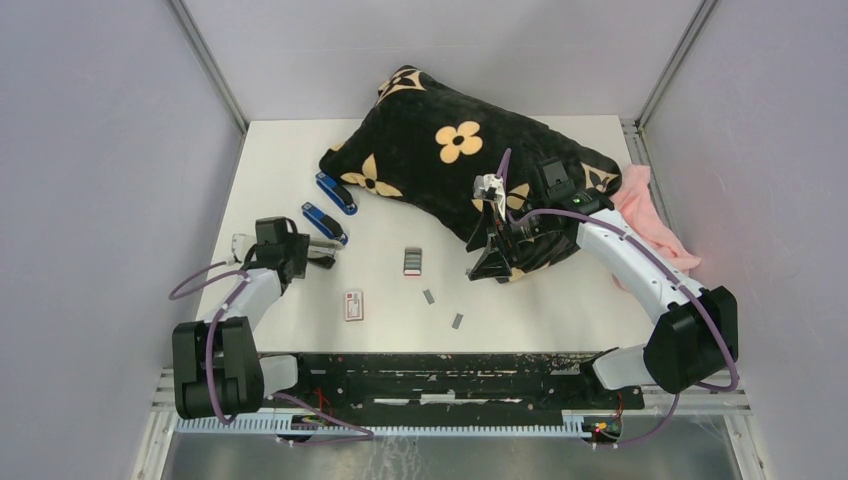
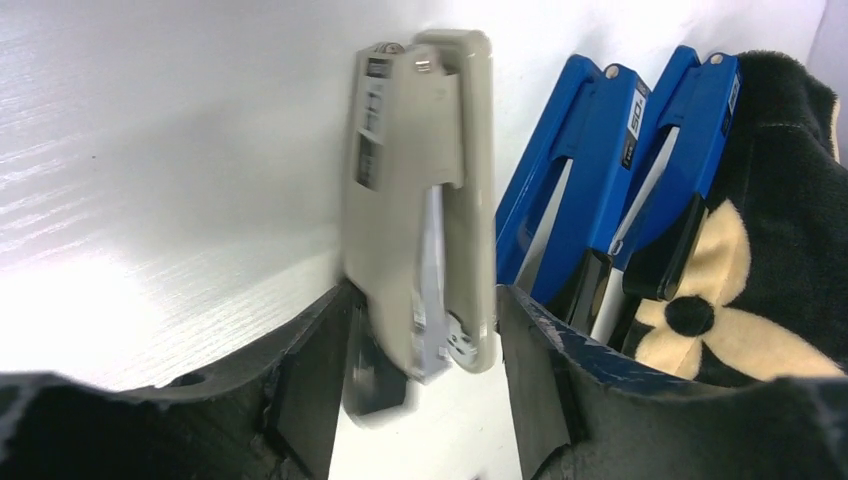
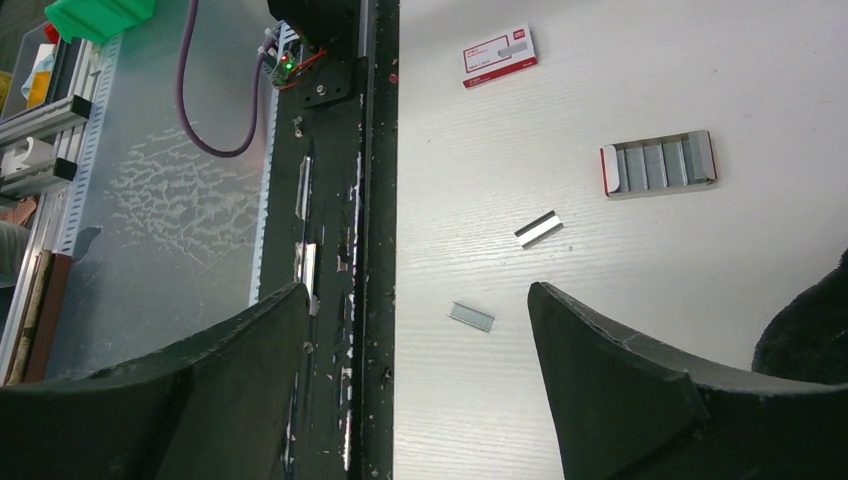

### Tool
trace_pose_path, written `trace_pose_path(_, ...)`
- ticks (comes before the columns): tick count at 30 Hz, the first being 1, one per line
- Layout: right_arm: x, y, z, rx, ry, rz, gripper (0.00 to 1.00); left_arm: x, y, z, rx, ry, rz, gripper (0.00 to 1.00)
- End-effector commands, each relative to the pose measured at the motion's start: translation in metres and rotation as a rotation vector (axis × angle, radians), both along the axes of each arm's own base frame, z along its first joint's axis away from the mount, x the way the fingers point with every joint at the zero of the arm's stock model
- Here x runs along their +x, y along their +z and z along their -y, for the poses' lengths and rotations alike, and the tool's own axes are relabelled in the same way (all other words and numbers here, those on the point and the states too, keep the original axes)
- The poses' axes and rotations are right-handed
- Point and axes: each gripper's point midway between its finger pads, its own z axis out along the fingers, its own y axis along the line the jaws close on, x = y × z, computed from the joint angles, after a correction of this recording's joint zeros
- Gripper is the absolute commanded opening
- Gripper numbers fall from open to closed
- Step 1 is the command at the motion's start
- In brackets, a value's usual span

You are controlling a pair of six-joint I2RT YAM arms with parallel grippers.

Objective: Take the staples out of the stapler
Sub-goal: Place the stapler at the center of the board.

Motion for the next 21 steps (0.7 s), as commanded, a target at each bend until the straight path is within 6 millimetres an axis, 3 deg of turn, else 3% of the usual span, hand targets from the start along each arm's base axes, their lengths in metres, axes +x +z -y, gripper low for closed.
trace_pose_path(1, 0.007, 0.015, -0.002, 0.032, 0.010, 0.054, 0.87, 0.010, 0.019, -0.013, 0.011, 0.078, 0.050, 0.64)
trace_pose_path(7, 0.007, 0.016, -0.001, 0.031, 0.006, 0.057, 0.87, 0.006, 0.028, -0.016, 0.035, 0.080, 0.057, 0.75)
trace_pose_path(21, 0.009, 0.016, 0.001, 0.031, 0.002, 0.055, 0.87, -0.008, 0.042, -0.005, 0.009, 0.037, 0.084, 0.79)
